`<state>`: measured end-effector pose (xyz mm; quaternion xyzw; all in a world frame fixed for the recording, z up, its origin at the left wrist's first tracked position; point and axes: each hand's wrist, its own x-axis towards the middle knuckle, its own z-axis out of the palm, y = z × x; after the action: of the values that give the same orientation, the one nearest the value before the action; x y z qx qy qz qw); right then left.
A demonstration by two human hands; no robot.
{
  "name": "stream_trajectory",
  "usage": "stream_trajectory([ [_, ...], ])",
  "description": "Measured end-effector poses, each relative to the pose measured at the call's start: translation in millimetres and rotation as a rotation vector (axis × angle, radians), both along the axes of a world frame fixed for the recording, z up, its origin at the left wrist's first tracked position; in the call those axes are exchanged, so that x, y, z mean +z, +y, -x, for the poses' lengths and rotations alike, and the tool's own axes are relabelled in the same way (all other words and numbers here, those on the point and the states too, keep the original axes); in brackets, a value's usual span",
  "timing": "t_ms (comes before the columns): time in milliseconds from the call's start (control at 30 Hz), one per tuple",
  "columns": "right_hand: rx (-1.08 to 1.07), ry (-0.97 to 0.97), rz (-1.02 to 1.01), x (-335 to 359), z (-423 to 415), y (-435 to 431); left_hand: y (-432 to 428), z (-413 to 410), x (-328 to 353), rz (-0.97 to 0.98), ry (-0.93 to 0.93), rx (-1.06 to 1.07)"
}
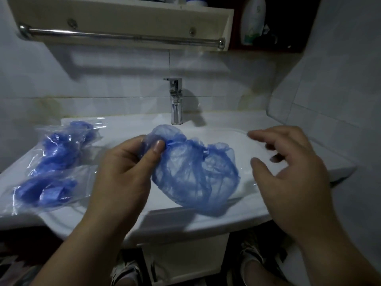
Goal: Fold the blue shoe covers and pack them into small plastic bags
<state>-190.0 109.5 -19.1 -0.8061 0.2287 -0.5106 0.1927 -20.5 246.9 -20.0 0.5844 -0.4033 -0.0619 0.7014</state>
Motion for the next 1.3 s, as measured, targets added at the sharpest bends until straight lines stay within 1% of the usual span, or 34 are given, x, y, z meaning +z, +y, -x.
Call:
stream_trajectory([
  [33, 0.056, 0.008, 0.031, 2, -1, 6, 1, 1, 1, -0.017, -0.067, 0.0],
  [67, 0.128, 0.019, 0.021, 2, -3, 11, 2, 0, 2, -0.037, -0.13, -0.013],
  [133, 0.239, 0.061, -0.055, 0, -11, 17, 5, -2, 3, -0.091, -0.272, -0.067],
  [233, 0.309, 0.156, -0.119, -6, -21, 17, 9, -2, 4, -0.156, -0.466, -0.111],
  [300, 0.31, 0.167, -0.094, -8, -25, 16, 10, 0, 5, -0.154, -0.524, -0.124],
  [400, 0.235, 0.071, -0.064, -10, -27, 15, 11, 6, 8, -0.079, -0.471, -0.108],
  [467, 0.206, 0.008, -0.108, -15, -26, 12, 11, 9, 10, -0.039, -0.363, -0.064],
  [533, 0.226, -0.028, -0.179, -20, -24, 13, 12, 12, 11, -0.023, -0.286, -0.049],
  [600, 0.248, -0.042, -0.215, -26, -22, 11, 15, 11, 8, 0.001, -0.268, -0.185],
  [667, 0.292, -0.063, -0.269, -27, -18, 12, 18, 4, 3, -0.04, -0.255, -0.394],
  [700, 0.345, -0.08, -0.3, -29, -14, 14, 17, -5, -3, -0.124, -0.298, -0.444],
  [733, 0.411, -0.099, -0.328, -29, -10, 16, 15, -11, -11, -0.226, -0.432, -0.431],
  [800, 0.538, -0.128, -0.409, -30, -4, 17, 8, -24, -29, -0.354, -0.828, -0.275],
  [833, 0.57, -0.132, -0.478, -35, -4, 9, 7, -26, -36, -0.39, -0.931, -0.215],
  [867, 0.607, -0.102, -0.553, -39, -3, 2, 8, -24, -41, -0.407, -0.958, -0.182],
  [933, 0.725, 0.097, -0.661, -47, -4, -13, 11, -17, -44, -0.364, -0.904, -0.168],
  [967, 0.737, 0.183, -0.607, -52, -3, -21, 15, -13, -43, -0.323, -0.875, -0.191],
  [1033, 0.675, 0.225, -0.261, -64, 0, -30, 19, -15, -45, -0.269, -0.868, -0.223],
  [1067, 0.646, 0.249, -0.11, -66, -2, -31, 21, -16, -44, -0.291, -0.899, -0.208],
  [1133, 0.598, 0.33, 0.078, -69, 0, -31, 23, -21, -47, -0.358, -0.917, -0.178],
  [1200, 0.547, 0.395, 0.135, -66, 3, -32, 27, -24, -50, -0.399, -0.927, -0.191],
  [1300, 0.501, 0.395, 0.1, -58, 13, -25, 34, -24, -45, -0.444, -0.919, -0.198],
])
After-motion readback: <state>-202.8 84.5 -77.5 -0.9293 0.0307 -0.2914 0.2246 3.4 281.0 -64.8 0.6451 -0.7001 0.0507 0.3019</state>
